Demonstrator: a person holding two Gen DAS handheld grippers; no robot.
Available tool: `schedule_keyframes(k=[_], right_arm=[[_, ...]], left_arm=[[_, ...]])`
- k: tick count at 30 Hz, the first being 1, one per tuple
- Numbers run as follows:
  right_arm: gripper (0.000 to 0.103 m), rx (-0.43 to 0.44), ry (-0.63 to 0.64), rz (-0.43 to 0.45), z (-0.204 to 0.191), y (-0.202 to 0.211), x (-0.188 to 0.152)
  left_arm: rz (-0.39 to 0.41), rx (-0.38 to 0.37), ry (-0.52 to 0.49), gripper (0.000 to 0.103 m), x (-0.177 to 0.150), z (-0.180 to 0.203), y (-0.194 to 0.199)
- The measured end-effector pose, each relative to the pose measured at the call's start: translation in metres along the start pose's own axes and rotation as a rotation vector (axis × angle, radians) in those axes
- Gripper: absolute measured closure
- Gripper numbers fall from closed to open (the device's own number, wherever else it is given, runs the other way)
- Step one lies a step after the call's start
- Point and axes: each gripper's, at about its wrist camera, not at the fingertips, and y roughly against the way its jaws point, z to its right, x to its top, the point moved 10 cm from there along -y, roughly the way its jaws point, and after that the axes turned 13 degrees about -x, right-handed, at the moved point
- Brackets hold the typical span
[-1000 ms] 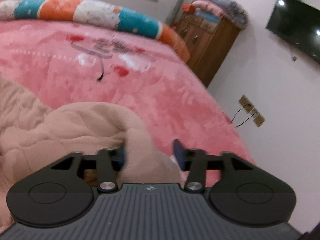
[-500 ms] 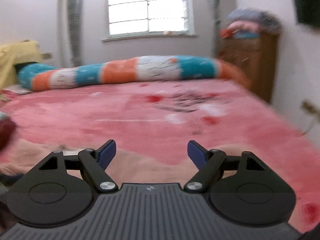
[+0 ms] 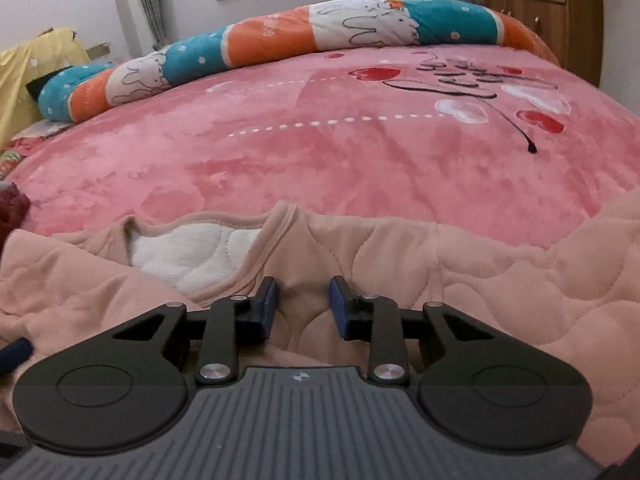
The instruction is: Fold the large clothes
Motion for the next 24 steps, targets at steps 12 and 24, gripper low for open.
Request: schedule_keyframes(k=[12, 24], right_arm=[[0.047, -0.037, -0.122, 0.123, 0.031, 0.043, -0.009], [0.000, -0.332, -0.338, 0.218, 0.122, 0.204, -0.084]], left_arm=[[-0.004, 0.004, -0.001, 0.001, 0.000, 0.000, 0.000], [-0.018, -0.009, 0.009, 0.001, 0.004, 0.000, 0.003]])
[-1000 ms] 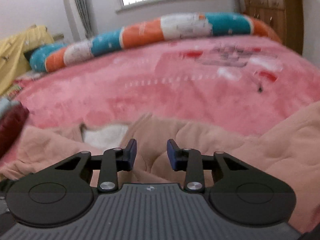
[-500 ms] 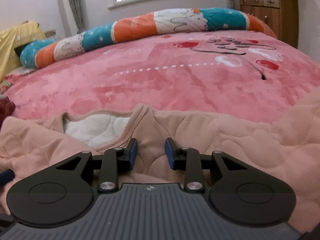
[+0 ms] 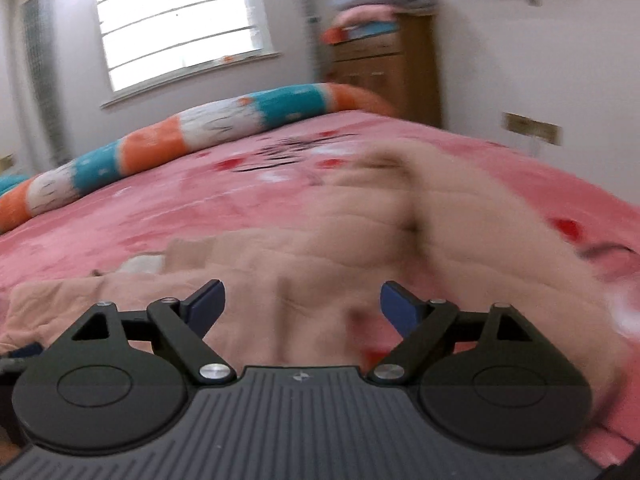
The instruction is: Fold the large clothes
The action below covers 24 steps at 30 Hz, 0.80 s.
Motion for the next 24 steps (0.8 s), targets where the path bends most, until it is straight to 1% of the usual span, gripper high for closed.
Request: schedule_keyframes(k=[2, 4, 6, 8, 10, 13, 16, 19, 21, 24], right_arm=[[0.000, -0.030, -0.040, -0.009, 0.025, 0.012, -0.005], [0.000, -0.100, -0.022, 0.004, 0.049, 0.022, -0.008], [0.000, -0.149, 0.009, 0.016, 0.072, 0.028, -0.009], [0.000, -0.201, 0.033, 0.029, 0.092, 0.029, -0.011], [0.000, -0.253, 0.048, 0.026, 0.113, 0.029, -0.016], [0.000, -0.273, 0.044, 0.022, 0.131, 0.027, -0.016], [0.000, -0.294, 0.061, 0.040, 0.141, 0.026, -0.015], [0.000, -0.260, 0.039, 0.025, 0.148, 0.024, -0.016], [0.000, -0.252, 0.039, 0.024, 0.147, 0.025, -0.018], [0.000, -0.233, 0.043, 0.020, 0.143, 0.019, -0.018]], left_arm=[[-0.007, -0.019, 0.006, 0.001, 0.002, 0.000, 0.006], [-0.027, -0.014, -0.016, 0.001, 0.001, 0.002, 0.018], [-0.039, 0.005, -0.037, 0.001, 0.000, 0.007, 0.038], [-0.017, -0.016, -0.050, 0.001, -0.002, 0.016, 0.062], [0.010, -0.029, -0.086, 0.001, -0.006, 0.028, 0.088], [0.042, -0.052, -0.113, 0.001, -0.012, 0.045, 0.130], [0.061, -0.072, -0.086, 0.001, -0.017, 0.059, 0.168], [0.096, -0.079, -0.053, 0.001, -0.015, 0.069, 0.200], [0.099, -0.081, -0.027, 0.001, -0.016, 0.076, 0.217], [0.104, -0.077, -0.033, 0.001, -0.015, 0.087, 0.237]])
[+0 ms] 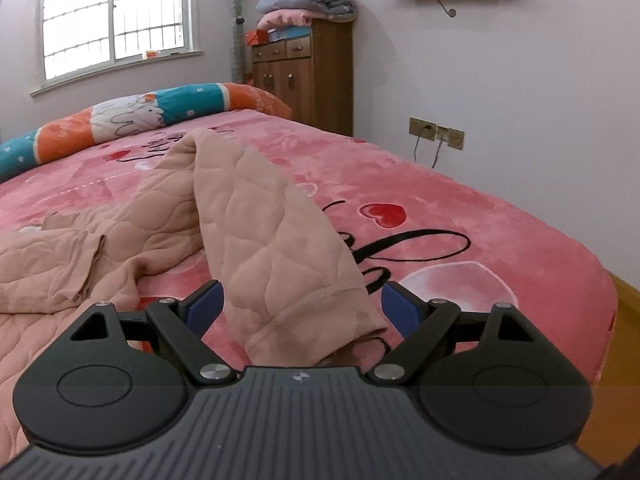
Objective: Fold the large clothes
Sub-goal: 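Grasp the jacket sleeve with the right gripper and lift it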
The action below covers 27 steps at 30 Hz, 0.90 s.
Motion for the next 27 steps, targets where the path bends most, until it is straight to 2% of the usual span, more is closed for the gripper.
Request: schedule_keyframes(k=[5, 15, 23, 27], right_arm=[[0.000, 0.015, 0.004, 0.005, 0.002, 0.007, 0.000], [0.000, 0.063, 0.036, -0.038, -0.006, -0.003, -0.007], [0.000, 0.064, 0.138, -0.016, -0.022, -0.006, -0.006], [0.000, -0.009, 0.220, 0.052, -0.022, -0.007, 0.000]], left_arm=[[0.028, -0.003, -0.026, 0.001, 0.011, 0.020, 0.018], [0.057, 0.008, -0.007, 0.001, 0.024, 0.027, 0.032], [0.056, -0.031, 0.034, 0.001, 0.015, 0.004, 0.014], [0.064, -0.022, 0.070, 0.001, 0.011, -0.020, 0.005]])
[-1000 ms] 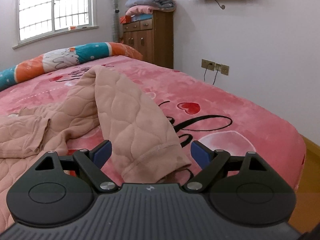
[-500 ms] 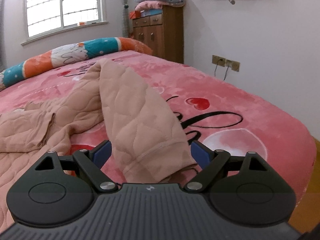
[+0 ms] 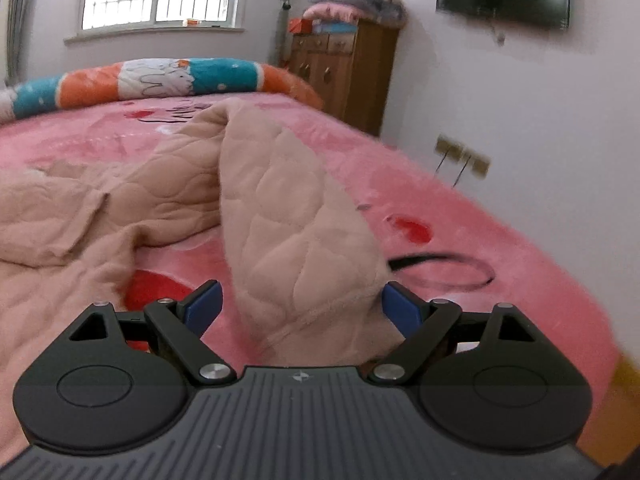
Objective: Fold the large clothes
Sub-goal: 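Grasp the jacket sleeve with the right gripper and lift it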
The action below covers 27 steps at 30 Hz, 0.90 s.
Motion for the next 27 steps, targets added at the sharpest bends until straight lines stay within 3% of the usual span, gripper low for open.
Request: schedule_keyframes(k=[4, 7, 12, 14, 16, 22, 27], right_arm=[[0.000, -0.072, 0.121, 0.053, -0.005, -0.004, 0.002], [0.000, -0.037, 0.183, 0.067, -0.016, -0.008, 0.002], [0.000, -0.017, 0.249, 0.018, -0.026, -0.022, -0.004], [0.022, -0.021, 0.246, 0.013, -0.025, -0.025, 0.002], [0.067, -0.028, 0.252, -0.014, -0.024, -0.030, 0.003], [0.088, 0.074, 0.127, -0.148, -0.025, -0.027, 0.006], [0.091, 0.216, -0.086, -0.183, -0.023, 0.001, 0.048]], left_arm=[[0.014, 0.001, 0.018, 0.001, 0.000, -0.023, -0.011], [0.013, -0.011, 0.039, 0.001, -0.003, -0.038, -0.020], [0.013, -0.026, 0.084, 0.001, -0.011, -0.060, -0.031], [0.011, -0.039, 0.094, 0.001, -0.014, -0.067, -0.036], [0.013, -0.052, 0.104, 0.001, -0.016, -0.074, -0.038], [0.038, -0.101, 0.157, 0.001, -0.018, -0.092, -0.040], [0.054, -0.140, 0.209, 0.001, -0.019, -0.106, -0.039]])
